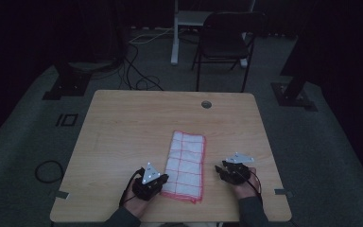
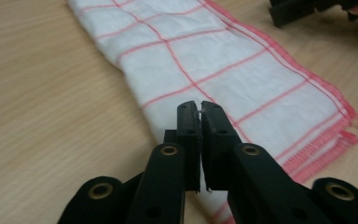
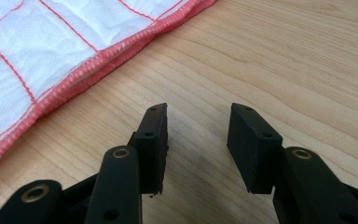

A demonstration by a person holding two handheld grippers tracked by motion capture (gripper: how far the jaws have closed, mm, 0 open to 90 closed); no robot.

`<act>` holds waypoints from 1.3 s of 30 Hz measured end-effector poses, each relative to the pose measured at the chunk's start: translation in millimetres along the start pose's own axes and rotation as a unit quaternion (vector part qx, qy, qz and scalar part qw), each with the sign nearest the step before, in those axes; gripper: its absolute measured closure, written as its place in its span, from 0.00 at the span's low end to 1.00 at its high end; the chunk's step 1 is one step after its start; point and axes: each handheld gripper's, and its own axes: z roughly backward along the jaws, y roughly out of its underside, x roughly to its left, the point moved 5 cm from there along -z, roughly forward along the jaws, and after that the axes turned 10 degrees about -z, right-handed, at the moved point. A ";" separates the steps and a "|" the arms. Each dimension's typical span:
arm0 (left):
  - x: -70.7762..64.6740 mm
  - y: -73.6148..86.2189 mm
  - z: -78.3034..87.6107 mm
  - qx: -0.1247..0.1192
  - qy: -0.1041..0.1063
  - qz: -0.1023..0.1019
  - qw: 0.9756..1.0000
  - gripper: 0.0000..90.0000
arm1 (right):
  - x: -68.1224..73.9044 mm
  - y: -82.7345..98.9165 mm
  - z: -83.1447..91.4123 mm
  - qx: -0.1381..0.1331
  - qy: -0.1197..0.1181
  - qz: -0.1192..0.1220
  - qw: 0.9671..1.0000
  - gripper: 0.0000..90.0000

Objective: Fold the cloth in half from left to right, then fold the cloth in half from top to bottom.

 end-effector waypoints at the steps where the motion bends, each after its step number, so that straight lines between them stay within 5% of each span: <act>1: 2.2 -0.9 0.7 -0.001 -0.004 0.003 1.000 0.95 | 0.0 0.0 0.0 0.000 0.000 0.000 1.000 0.64; 10: 23.0 -14.5 -0.9 -0.016 -0.024 0.010 1.000 0.87 | 0.1 -0.1 -0.2 0.000 0.000 0.000 1.000 0.64; 22: 54.9 -34.9 -23.0 -0.030 -0.030 0.029 0.999 0.77 | 0.4 -1.2 -1.3 0.001 0.001 -0.001 1.000 0.63; 23: 59.3 -38.6 -25.5 -0.032 -0.032 0.030 0.999 0.76 | 1.0 -2.0 -1.9 -0.002 -0.007 -0.014 1.000 0.64; 26: 62.8 -42.1 -28.1 -0.032 -0.032 0.032 0.998 0.75 | 1.2 -4.1 -1.7 -0.010 -0.013 -0.026 1.000 0.66; 39: 74.9 -48.9 -54.7 -0.016 -0.037 0.036 0.999 0.75 | 16.1 -23.9 -5.0 -0.030 -0.009 -0.008 0.999 0.70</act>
